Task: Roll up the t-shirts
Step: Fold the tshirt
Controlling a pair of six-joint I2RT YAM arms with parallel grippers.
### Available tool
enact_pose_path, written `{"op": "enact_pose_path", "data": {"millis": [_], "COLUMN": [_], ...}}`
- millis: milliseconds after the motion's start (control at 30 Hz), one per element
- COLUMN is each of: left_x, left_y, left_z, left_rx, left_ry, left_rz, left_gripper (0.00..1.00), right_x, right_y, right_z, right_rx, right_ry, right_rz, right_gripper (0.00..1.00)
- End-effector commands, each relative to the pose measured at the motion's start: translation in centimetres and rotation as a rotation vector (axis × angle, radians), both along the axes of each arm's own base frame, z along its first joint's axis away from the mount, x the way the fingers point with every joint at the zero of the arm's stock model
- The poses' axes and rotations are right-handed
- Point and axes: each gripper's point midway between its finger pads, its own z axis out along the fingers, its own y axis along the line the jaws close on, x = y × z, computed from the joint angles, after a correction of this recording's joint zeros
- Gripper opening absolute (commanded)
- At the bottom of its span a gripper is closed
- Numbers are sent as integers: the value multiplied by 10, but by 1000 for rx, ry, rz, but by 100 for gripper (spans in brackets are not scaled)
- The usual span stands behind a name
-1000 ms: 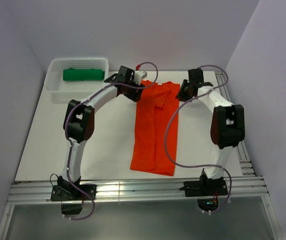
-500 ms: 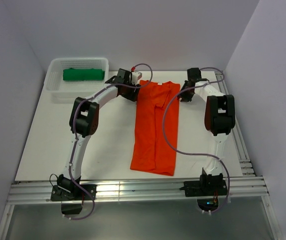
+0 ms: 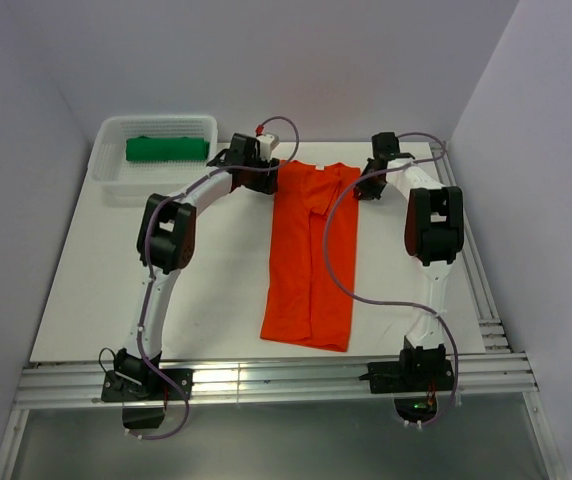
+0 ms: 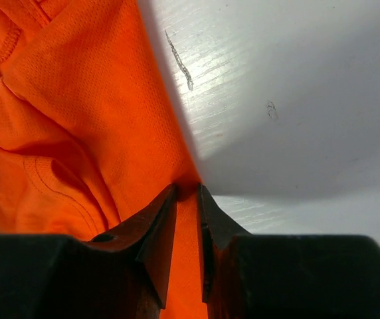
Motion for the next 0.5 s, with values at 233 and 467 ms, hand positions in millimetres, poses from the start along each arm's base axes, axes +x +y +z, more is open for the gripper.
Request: {"op": "enact_pose_path", "data": {"millis": [233, 467], "left_x": [11, 15], "left_y": [-21, -21], "left_z": [23, 7], "left_rx": [-126, -120], "left_ry": [-1, 36], "left_rz": [-23, 13], "left_gripper": [60, 48], "right_x": [11, 14], "right_y": [-2, 8], "right_z": [2, 4], "right_rx": [-22, -63], "right_ry": [7, 14], "right_rz": [-24, -19], "right_gripper": [11, 0]}}
